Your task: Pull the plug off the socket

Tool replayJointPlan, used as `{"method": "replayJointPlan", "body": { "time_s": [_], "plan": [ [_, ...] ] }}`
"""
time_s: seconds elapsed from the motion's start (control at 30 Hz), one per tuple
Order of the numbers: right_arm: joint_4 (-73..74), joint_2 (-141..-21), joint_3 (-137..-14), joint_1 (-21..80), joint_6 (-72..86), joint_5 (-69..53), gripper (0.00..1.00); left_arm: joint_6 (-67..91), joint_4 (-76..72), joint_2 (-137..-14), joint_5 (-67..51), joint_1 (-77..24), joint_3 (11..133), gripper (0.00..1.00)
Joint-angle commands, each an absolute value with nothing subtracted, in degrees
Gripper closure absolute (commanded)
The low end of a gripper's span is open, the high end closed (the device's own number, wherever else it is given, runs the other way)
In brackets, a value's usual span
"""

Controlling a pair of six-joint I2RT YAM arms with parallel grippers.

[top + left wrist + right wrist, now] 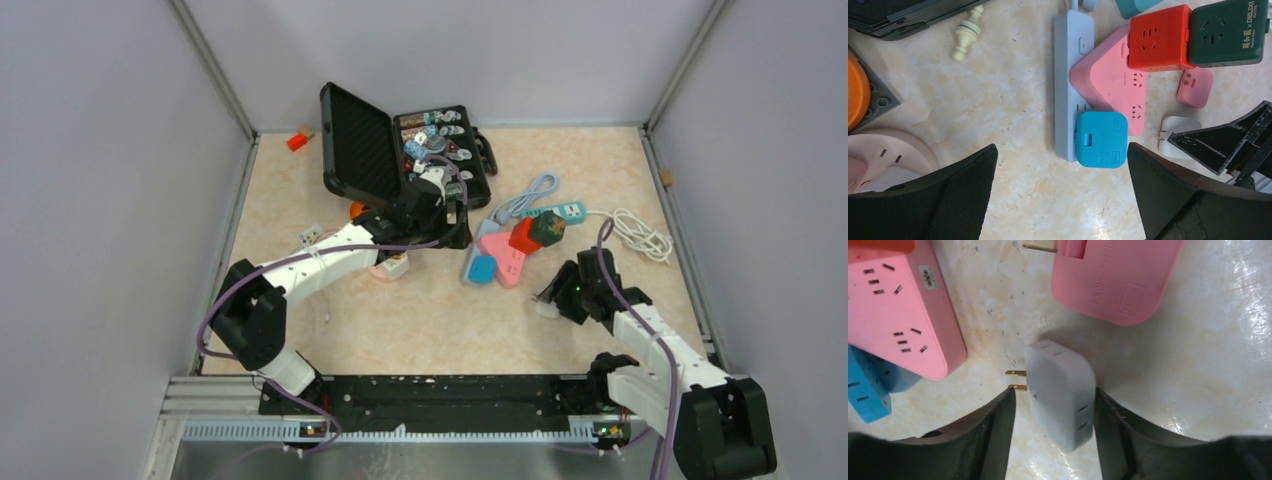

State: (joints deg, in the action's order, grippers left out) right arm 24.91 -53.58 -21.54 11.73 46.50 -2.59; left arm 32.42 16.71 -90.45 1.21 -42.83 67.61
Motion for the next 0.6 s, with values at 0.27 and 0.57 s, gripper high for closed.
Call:
{"method": "replayJointPlan", "body": {
  "time_s": [0.27, 0.57],
  "plan": [
    [34.30, -48.15, -29.05, 11.41, 42.04, 4.87, 0.26, 30.08, 15.89, -86.73, 5.71, -42.54, 68.07, 0.01],
    [17.09, -44.60, -29.58, 11.91, 43.21, -19.08, 0.30, 31.13, 13.57, -86.55, 4.19, -42.53, 66.00, 0.03]
  ]
}}
